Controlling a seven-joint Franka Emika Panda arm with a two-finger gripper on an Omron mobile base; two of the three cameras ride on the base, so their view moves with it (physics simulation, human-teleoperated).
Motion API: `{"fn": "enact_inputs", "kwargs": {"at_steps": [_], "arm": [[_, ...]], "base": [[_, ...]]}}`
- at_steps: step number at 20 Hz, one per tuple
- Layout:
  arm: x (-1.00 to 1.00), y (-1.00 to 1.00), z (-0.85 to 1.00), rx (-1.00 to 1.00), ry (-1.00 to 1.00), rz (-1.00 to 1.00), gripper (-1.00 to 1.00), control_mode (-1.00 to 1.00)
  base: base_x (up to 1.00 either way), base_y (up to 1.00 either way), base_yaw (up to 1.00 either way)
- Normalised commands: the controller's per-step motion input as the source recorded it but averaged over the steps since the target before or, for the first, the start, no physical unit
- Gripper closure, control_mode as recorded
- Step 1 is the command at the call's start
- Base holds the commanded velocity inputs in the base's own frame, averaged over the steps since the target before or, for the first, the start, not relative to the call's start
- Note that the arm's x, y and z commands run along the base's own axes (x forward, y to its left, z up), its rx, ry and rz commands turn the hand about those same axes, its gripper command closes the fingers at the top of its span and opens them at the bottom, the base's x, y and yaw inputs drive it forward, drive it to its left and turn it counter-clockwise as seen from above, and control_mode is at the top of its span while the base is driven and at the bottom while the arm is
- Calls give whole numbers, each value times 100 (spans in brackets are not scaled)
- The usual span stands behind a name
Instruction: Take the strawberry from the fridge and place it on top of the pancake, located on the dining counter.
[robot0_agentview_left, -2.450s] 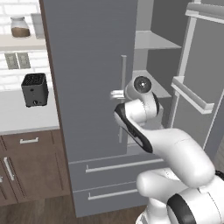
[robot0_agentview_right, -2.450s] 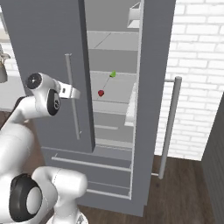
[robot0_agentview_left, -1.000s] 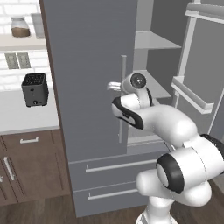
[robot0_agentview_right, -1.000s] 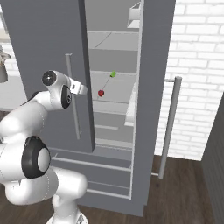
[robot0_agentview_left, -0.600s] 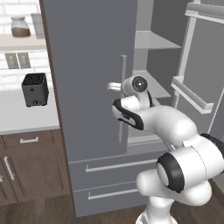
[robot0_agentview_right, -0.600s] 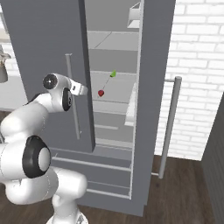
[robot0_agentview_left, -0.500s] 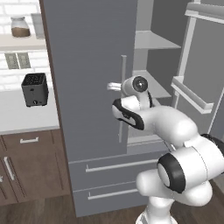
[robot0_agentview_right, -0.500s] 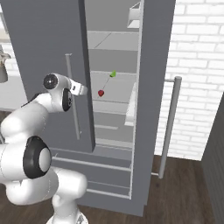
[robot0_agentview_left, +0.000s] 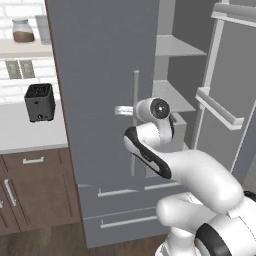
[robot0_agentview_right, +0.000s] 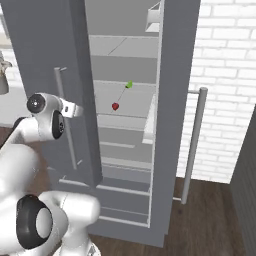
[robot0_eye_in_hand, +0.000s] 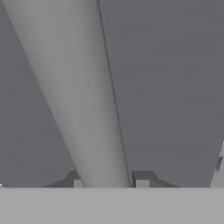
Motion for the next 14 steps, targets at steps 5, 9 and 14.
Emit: {"fn": "enact_inputs", "kwargs": {"at_steps": [5,9,14], "arm": [[-73,88,1,0,0,1,100,-100],[-63,95,5,0,0,0,100,-100],[-37,99,1,-2,7,0,-100,-100]], "base": [[0,0,0],[0,0,0],[0,0,0]]}}
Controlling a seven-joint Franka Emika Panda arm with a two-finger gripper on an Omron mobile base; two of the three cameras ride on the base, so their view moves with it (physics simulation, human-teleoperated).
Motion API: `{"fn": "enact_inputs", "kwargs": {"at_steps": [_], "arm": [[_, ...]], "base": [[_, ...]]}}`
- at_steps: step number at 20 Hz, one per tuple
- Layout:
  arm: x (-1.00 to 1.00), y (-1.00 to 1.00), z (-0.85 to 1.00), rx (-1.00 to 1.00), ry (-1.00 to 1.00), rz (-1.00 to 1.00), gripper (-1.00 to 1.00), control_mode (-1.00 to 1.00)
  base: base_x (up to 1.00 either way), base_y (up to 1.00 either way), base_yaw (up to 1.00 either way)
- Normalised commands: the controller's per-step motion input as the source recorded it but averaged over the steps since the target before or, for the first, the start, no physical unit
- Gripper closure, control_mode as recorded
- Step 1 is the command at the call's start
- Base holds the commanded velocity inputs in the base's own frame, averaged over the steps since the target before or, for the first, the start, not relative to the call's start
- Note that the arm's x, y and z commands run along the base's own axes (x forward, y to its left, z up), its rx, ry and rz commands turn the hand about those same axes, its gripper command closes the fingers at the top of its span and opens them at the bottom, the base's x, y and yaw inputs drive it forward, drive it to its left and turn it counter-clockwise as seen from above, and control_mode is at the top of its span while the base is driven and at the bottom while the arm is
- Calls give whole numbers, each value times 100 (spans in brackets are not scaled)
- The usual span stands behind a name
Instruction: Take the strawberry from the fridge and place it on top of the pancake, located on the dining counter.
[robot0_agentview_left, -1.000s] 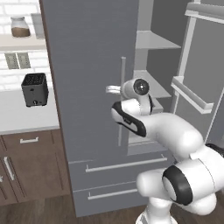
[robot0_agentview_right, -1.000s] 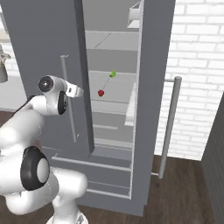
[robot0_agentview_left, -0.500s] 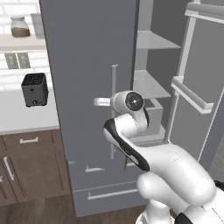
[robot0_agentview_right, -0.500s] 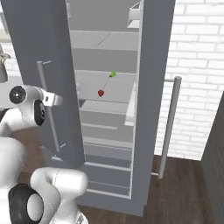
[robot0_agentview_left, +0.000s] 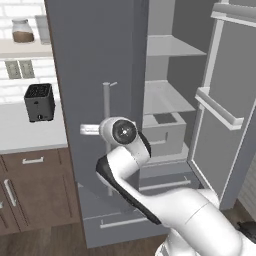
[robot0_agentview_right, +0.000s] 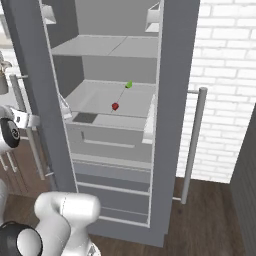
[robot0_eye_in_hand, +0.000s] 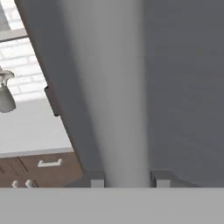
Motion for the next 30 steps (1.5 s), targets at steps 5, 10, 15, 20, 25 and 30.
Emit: {"fn": "enact_inputs", "kwargs": {"at_steps": [5,10,15,20,25,30], "arm": [[-34,29,-1,4,5,1,-100,-100],[-90,-35,0,25,0,-5,-100,-100],[-98,-77,4,26,-3,-10,-100,-100],[-83,-69,34,31,0,-12,-100,-100],[-51,-63,40,26,1,0,-100,-100],[-25,-66,6,27,0,0,-100,-100]], "base": [[0,0,0],[0,0,0],[0,0,0],[0,0,0],[0,0,0],[0,0,0]]}}
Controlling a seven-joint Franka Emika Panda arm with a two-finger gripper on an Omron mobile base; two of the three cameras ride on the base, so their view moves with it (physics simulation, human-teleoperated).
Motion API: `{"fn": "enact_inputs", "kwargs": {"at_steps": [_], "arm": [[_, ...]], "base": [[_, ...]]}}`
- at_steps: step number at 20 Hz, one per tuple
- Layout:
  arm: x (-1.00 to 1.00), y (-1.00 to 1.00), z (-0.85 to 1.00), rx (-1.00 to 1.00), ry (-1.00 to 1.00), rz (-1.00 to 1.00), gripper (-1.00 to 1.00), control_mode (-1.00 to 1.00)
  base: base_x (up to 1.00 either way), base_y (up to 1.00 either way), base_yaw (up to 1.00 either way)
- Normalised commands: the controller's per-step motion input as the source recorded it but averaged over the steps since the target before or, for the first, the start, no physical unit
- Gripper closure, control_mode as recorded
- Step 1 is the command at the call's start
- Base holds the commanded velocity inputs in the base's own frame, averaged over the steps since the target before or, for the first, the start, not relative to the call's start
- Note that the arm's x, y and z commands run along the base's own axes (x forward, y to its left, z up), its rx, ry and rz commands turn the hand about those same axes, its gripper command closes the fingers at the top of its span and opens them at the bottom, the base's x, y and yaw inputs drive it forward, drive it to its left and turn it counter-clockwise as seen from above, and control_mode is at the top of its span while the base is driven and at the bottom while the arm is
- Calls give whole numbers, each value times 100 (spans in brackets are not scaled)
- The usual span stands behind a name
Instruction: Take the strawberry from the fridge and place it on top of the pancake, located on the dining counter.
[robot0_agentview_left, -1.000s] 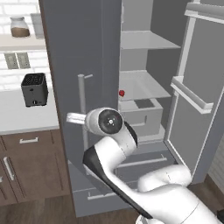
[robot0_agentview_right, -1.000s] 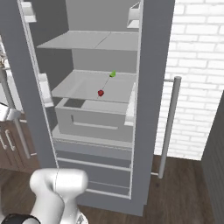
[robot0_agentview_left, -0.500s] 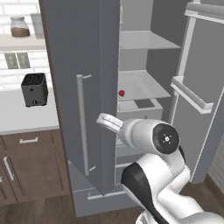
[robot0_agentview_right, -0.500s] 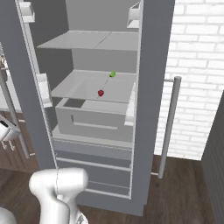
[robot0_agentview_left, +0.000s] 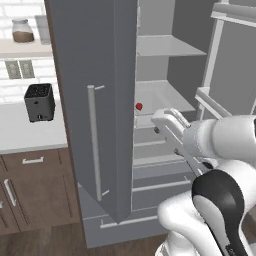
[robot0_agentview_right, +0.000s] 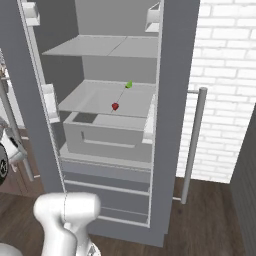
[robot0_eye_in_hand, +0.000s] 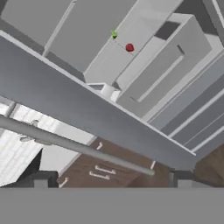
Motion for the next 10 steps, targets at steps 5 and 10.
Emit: {"fn": "enact_inputs", "kwargs": {"at_steps": [5,10], "arm": [[2,-35,-22,29,-3,3,-100,-100],[23,-4,-12,24,0,7,-100,-100]], "base": [[0,0,0],[0,0,0]]}}
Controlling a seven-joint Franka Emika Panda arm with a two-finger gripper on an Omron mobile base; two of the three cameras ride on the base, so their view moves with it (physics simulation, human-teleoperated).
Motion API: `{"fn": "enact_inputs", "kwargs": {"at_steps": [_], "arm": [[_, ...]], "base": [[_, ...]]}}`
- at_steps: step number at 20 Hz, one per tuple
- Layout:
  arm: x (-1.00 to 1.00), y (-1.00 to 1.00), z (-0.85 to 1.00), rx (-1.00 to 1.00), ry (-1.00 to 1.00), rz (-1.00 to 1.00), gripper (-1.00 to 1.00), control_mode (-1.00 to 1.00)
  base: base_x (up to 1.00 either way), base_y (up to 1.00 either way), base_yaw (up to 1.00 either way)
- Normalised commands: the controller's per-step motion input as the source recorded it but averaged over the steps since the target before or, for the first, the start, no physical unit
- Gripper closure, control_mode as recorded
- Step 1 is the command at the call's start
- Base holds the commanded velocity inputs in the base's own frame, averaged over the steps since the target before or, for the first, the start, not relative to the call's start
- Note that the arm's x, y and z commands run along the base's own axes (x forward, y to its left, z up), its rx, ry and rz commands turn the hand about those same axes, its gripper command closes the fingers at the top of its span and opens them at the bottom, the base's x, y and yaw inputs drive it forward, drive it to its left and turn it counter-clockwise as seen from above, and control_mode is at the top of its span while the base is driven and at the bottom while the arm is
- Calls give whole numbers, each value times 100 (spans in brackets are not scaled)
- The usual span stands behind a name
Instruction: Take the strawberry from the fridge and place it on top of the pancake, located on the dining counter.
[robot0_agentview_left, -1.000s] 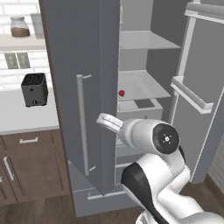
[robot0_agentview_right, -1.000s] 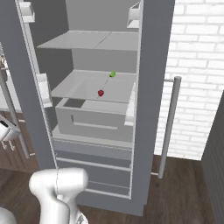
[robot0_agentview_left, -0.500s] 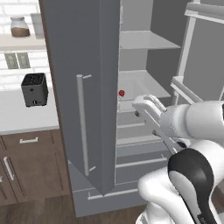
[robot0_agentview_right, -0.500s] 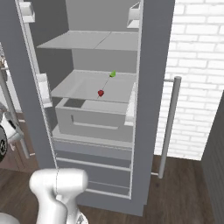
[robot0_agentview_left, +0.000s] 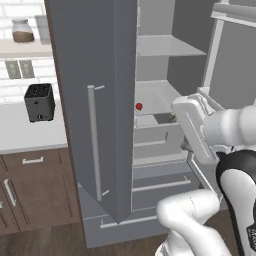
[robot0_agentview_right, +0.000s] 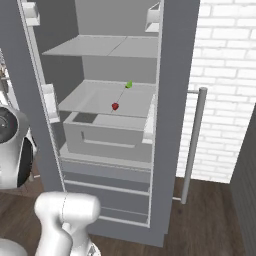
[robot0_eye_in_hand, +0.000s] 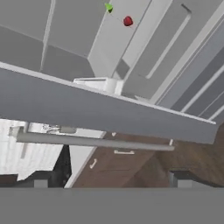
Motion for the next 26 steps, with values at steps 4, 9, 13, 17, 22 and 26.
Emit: {"fn": "enact_inputs", "kwargs": {"at_steps": [4,9,13,17,22,26], "arm": [[23,-12,-1,13,0,14,-100,-100],[28,-9,-10,12,0,12,-100,-100],[47,0,-18,6,1,7,-100,-100],[62,0,-21,0,7,8,-100,-100],[58,0,-24,1,2,11,-100,-100],[65,2,-34,2,0,13,-100,-100]], "base": [[0,0,0],[0,0,0],[0,0,0],[0,0,0],[0,0,0],[0,0,0]]}}
